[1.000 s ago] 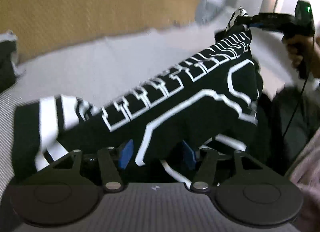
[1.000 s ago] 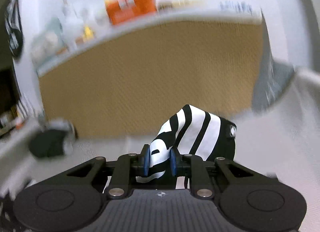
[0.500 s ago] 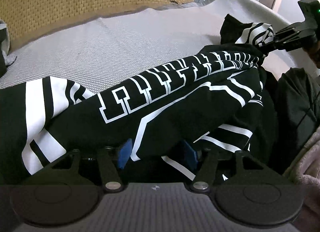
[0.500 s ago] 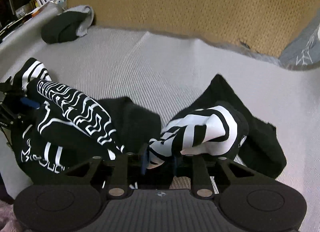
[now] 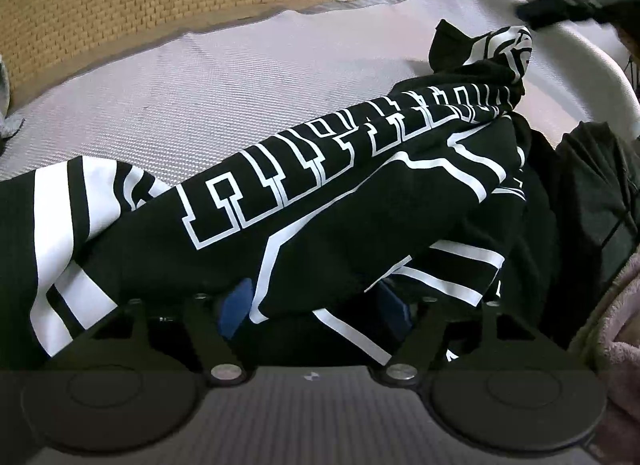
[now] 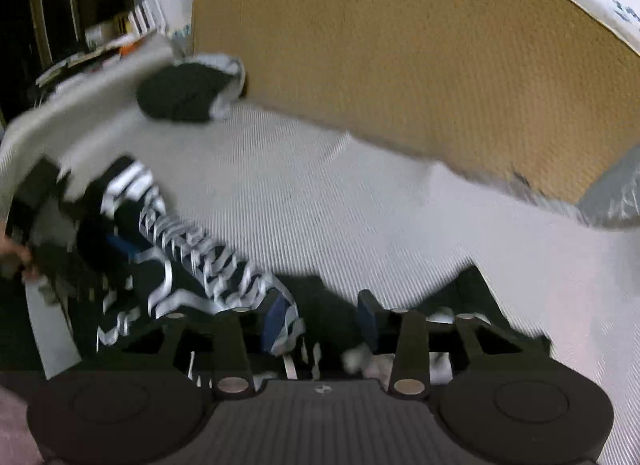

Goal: Fold clothes

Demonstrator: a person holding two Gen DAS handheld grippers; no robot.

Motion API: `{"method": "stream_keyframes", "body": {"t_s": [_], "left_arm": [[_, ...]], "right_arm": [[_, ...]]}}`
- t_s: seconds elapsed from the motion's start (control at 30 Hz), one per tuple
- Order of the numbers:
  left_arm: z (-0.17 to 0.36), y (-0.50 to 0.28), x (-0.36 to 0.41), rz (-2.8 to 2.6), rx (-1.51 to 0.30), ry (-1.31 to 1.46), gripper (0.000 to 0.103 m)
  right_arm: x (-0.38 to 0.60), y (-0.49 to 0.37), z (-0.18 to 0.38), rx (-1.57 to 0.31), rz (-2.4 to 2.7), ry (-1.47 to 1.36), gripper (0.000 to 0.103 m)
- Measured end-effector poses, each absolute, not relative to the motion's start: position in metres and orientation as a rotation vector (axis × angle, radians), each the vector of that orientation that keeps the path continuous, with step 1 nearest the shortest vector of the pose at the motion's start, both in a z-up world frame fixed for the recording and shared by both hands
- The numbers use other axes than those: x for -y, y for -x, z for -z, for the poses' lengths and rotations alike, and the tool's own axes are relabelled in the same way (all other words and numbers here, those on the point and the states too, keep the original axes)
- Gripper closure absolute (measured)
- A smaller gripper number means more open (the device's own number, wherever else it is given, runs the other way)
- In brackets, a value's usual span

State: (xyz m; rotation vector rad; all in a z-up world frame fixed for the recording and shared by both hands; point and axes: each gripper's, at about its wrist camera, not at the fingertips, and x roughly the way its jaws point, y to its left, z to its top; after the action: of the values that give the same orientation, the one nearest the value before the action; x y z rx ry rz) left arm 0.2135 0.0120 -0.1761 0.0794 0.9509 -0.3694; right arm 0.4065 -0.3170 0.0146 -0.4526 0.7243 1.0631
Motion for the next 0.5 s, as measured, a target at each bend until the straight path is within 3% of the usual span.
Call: {"method": "stream_keyframes", "body": {"t_s": [0.3, 0.47, 0.5], "left_arm": [[0.175, -0.21, -0.02, 0.379, -0.944, -0.037, 0.03], [0.176, -0.211, -0.018, 0.388, -0.934, -0.034, 0.026], [0.176, -0.211, -0.017, 0.389, -0.933, -0.034, 0.026]], "right_arm": [[0.225, -0.447, 0.062, -0.93, -1.082, 0.512, 0.057], [0.216, -0.463, 0.096, -1.124, -1.064, 0.39, 0.056], [0.215, -0.457, 0.098, -1.106, -1.087, 0.427, 0.06]]}}
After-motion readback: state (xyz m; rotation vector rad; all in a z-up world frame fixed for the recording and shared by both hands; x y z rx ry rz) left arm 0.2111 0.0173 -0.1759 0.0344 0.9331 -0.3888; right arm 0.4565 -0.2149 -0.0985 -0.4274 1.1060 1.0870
